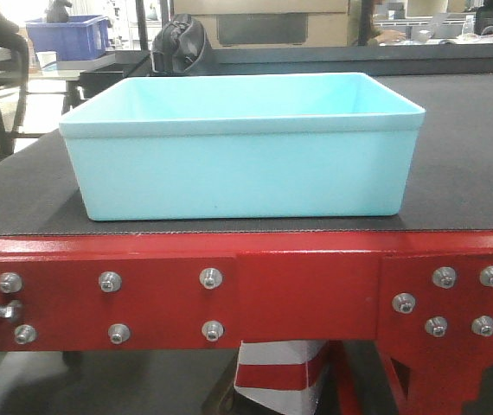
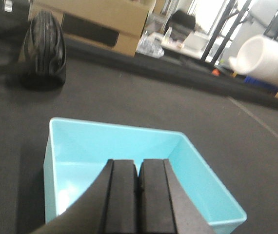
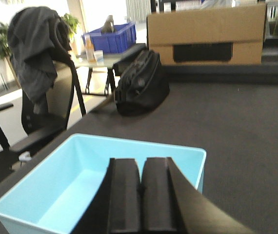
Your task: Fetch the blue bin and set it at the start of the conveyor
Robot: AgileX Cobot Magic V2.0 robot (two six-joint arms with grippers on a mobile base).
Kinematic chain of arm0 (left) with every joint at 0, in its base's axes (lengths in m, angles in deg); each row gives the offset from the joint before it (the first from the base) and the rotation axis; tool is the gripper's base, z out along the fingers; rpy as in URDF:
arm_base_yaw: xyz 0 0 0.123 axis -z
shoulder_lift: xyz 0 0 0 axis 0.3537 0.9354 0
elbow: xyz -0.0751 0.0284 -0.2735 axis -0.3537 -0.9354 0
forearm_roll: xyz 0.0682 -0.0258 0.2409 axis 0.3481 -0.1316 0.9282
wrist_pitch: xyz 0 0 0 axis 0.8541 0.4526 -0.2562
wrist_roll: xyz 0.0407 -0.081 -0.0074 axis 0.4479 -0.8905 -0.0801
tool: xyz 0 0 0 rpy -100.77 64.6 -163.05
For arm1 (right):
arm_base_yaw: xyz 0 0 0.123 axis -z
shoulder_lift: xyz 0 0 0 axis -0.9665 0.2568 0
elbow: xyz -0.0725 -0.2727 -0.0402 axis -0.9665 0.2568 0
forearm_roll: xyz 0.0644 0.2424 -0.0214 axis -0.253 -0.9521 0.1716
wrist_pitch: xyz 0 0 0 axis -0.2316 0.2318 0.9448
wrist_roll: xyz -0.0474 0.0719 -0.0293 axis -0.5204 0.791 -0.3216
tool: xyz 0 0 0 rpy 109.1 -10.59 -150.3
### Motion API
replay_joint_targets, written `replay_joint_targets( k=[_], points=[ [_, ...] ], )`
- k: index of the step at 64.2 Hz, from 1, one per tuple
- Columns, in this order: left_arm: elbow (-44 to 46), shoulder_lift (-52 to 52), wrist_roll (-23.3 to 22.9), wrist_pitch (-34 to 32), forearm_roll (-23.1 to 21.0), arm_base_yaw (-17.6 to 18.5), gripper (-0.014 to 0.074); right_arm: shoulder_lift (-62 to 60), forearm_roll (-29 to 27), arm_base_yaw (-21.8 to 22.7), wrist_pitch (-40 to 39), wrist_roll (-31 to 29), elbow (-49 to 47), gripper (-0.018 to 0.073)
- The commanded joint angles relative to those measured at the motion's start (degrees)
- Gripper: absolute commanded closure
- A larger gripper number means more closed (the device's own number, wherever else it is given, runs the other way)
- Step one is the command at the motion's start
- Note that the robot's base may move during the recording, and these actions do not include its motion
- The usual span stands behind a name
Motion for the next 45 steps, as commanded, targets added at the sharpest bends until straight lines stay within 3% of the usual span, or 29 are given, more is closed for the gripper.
replay_joint_targets(
  k=[1,45],
  points=[
    [0.18,-3.32,0.27,-1.01,-0.18,0.33,0.0707,-2.96,0.82,0.02,-0.98,-0.42,0.07,0.0724],
    [0.18,-7.70,0.27,-1.01,-0.18,0.33,0.0707,-6.43,0.82,0.02,-0.98,-0.42,0.07,0.0724]
  ],
)
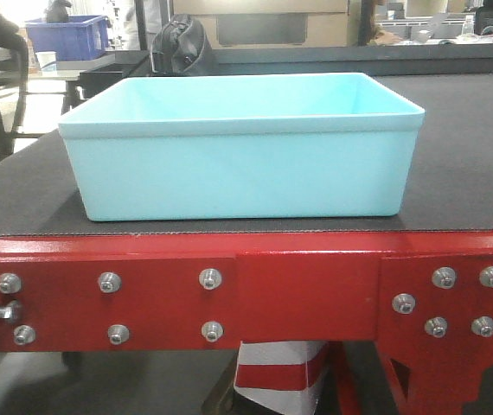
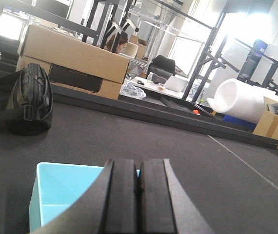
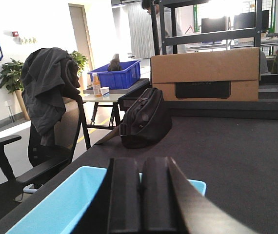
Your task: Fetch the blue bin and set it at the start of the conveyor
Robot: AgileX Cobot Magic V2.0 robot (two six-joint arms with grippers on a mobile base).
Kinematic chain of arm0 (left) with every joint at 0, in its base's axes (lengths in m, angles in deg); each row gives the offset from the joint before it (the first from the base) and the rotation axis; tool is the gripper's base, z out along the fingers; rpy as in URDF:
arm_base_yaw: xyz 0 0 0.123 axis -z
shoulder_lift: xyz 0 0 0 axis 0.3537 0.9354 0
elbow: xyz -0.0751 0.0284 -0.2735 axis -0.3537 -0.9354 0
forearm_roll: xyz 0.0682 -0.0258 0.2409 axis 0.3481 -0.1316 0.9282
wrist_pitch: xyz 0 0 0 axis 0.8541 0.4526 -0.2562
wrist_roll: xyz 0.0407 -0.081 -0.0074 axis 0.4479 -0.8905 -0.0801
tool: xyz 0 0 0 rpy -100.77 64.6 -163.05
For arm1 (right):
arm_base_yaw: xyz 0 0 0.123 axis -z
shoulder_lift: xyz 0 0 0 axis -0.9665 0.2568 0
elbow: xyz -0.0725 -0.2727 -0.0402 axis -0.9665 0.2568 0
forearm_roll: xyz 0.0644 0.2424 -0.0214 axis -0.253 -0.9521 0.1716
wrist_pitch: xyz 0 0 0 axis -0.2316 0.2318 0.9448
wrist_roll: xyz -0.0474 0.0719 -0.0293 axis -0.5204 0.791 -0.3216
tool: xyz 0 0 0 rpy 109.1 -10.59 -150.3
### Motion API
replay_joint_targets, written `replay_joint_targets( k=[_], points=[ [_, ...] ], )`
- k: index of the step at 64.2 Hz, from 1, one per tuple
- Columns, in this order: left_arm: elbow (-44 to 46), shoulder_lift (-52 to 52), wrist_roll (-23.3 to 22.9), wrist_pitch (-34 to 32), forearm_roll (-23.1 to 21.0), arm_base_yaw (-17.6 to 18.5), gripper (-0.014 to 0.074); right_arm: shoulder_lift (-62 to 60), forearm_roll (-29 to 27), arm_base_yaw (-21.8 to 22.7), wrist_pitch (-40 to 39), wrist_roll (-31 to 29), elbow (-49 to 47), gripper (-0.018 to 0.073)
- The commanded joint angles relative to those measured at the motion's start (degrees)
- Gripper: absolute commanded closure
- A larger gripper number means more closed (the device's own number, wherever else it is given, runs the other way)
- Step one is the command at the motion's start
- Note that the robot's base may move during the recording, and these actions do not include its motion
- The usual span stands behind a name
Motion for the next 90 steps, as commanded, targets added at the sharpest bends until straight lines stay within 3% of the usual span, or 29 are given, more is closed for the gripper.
replay_joint_targets(
  k=[1,17,28,33,39,43,50,61,76,90],
  points=[
    [0.18,-0.47,0.24,-1.01,-0.18,0.33,0.0707,-0.29,0.69,0.02,-0.84,-0.42,0.07,0.0724],
    [0.18,-0.47,0.24,-1.01,-0.18,0.33,0.0707,-0.31,0.69,0.02,-0.73,-0.42,0.07,0.0724],
    [0.18,-0.47,0.24,-1.01,-0.18,0.33,0.0707,-0.39,0.69,0.13,4.68,-1.28,0.51,0.0724],
    [0.18,-0.47,0.24,-1.01,-0.18,0.33,0.0707,-1.28,-3.00,1.10,5.04,-10.10,1.72,0.0724],
    [0.18,-0.47,0.24,-1.01,-0.18,0.33,0.0707,-3.25,-17.15,4.47,1.64,-27.90,4.91,0.0724],
    [0.18,-0.47,0.24,-1.01,-0.18,0.33,0.0707,-4.94,-22.02,7.31,-5.77,-33.78,8.73,0.0724],
    [0.18,-0.47,0.24,-1.01,-0.18,0.33,0.0707,-8.96,-22.02,12.41,-13.08,-33.89,16.16,0.0724],
    [0.18,-0.47,0.24,-1.01,-0.18,0.33,0.0707,-16.95,-22.11,19.18,-6.29,-33.53,23.73,0.0724],
    [0.18,-0.47,0.24,-1.01,-0.18,0.33,0.0707,-26.09,-22.11,22.99,-4.59,-30.94,33.01,0.0724],
    [0.18,-0.47,0.24,-1.01,-0.18,0.33,0.0707,-34.41,-22.11,23.23,-0.97,-30.84,38.14,0.0724]
  ],
)
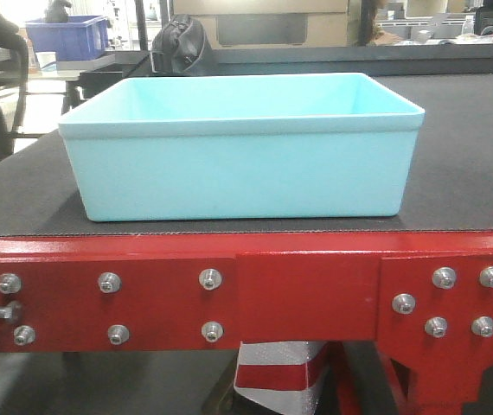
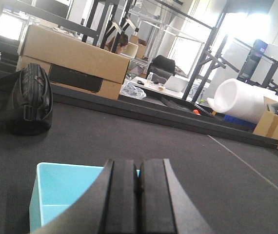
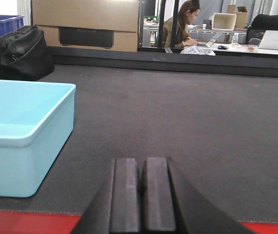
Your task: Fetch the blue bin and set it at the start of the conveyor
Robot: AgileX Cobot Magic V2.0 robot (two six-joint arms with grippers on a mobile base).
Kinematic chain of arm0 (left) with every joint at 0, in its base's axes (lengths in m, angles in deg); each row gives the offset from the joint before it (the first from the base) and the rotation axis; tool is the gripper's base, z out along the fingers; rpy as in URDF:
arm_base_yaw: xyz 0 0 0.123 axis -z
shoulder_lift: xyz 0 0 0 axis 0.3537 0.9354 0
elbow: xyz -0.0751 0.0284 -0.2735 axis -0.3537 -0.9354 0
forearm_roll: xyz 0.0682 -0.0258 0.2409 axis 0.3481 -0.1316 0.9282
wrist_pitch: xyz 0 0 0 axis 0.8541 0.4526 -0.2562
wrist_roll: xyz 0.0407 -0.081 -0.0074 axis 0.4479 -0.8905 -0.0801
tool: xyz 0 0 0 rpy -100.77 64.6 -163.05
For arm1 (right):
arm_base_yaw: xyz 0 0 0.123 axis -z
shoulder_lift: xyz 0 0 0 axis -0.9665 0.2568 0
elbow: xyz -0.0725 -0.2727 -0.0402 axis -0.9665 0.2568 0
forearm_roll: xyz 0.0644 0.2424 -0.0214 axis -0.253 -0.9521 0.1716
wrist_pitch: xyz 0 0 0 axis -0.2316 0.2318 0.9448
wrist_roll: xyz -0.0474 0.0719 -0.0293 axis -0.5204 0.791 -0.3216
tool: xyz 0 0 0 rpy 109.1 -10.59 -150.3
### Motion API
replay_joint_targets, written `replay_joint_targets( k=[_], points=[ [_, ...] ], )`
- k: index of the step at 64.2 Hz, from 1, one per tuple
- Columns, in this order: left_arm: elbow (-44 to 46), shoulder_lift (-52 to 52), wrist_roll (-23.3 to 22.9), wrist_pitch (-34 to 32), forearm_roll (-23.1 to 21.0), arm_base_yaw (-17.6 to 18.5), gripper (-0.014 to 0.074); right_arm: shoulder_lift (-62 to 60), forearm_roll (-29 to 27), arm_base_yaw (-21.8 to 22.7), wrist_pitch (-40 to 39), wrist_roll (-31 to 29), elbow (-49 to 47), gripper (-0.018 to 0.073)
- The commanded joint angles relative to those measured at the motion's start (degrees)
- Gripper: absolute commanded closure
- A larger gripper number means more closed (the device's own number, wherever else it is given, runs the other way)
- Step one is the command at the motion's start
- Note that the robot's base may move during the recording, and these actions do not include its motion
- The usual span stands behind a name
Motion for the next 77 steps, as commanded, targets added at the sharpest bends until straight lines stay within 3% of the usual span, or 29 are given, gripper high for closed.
replay_joint_targets(
  k=[1,77],
  points=[
    [0.18,-0.47,0.15,-1.01,-0.18,0.33,0.0707,-3.66,-0.34,0.16,0.08,0.30,1.56,0.0724],
    [0.18,-0.45,0.15,-1.32,-0.18,0.33,0.0707,-5.81,-0.34,0.16,0.96,0.30,3.95,0.0724]
  ],
)
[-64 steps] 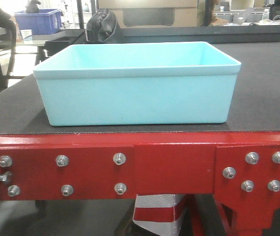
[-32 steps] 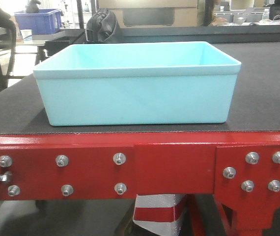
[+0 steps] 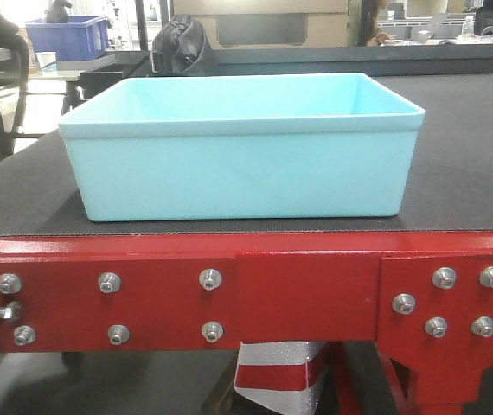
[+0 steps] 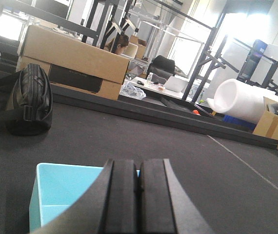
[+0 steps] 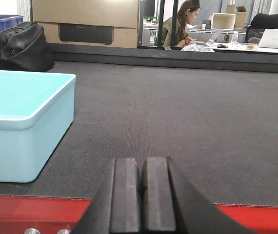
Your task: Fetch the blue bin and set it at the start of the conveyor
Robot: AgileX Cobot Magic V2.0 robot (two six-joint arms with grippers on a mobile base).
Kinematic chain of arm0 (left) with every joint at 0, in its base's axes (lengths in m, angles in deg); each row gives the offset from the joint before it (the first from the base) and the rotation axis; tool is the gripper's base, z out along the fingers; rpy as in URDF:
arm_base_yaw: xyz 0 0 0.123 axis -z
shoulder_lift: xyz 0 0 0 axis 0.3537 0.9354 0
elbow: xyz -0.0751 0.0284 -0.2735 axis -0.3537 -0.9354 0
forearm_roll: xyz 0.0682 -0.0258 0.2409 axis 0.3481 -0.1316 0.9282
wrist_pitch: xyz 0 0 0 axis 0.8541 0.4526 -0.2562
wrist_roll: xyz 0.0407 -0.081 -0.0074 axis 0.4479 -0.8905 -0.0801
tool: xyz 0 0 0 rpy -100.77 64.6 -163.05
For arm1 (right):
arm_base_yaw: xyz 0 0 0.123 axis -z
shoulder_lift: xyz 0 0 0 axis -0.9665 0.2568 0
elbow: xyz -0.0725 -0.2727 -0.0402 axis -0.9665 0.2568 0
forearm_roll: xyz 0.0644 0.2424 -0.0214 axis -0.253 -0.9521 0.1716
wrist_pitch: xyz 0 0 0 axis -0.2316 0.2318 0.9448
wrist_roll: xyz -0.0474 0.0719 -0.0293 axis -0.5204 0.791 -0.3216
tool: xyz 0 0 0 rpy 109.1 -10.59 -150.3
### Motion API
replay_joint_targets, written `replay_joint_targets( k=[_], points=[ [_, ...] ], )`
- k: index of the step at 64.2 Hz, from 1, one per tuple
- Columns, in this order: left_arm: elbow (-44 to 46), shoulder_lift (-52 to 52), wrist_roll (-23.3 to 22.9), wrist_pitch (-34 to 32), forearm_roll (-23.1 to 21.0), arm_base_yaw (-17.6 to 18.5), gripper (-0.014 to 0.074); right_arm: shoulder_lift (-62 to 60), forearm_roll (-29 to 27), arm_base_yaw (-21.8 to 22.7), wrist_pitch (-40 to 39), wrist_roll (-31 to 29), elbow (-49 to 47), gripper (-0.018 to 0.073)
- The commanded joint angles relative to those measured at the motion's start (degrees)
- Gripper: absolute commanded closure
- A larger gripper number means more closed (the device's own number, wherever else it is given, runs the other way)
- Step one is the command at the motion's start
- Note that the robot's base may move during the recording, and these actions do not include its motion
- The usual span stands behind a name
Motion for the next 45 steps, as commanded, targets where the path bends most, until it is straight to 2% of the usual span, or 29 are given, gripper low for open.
replay_joint_targets(
  k=[1,13,18,22,25,33,45],
  points=[
    [0.18,-0.45,0.15,-1.32,-0.18,0.33,0.0707,-0.47,-0.34,0.23,-0.46,0.16,0.00,0.0724],
    [0.04,-0.45,0.15,0.00,1.39,0.22,0.0707,-0.47,-0.34,0.23,-0.46,0.16,0.00,0.0724],
    [-1.17,-0.89,0.23,0.45,4.98,0.10,0.0707,-0.47,-0.34,0.23,-0.46,0.16,0.00,0.0724],
    [-2.46,-2.07,1.39,1.02,5.63,-1.22,0.0707,-0.47,-0.34,0.23,-0.46,0.16,0.00,0.0724],
    [-4.27,-3.75,4.76,0.90,3.98,-2.78,0.0707,-0.47,-0.34,0.23,-0.46,0.16,0.00,0.0724],
    [-10.18,-8.43,15.60,0.52,-6.14,-8.55,0.0707,-0.47,-0.34,0.23,-0.46,0.16,0.00,0.0724],
    [-20.13,-16.46,24.58,-1.91,-8.98,-16.73,0.0707,-0.47,-0.34,0.23,-0.46,0.16,0.00,0.0724]
  ],
)
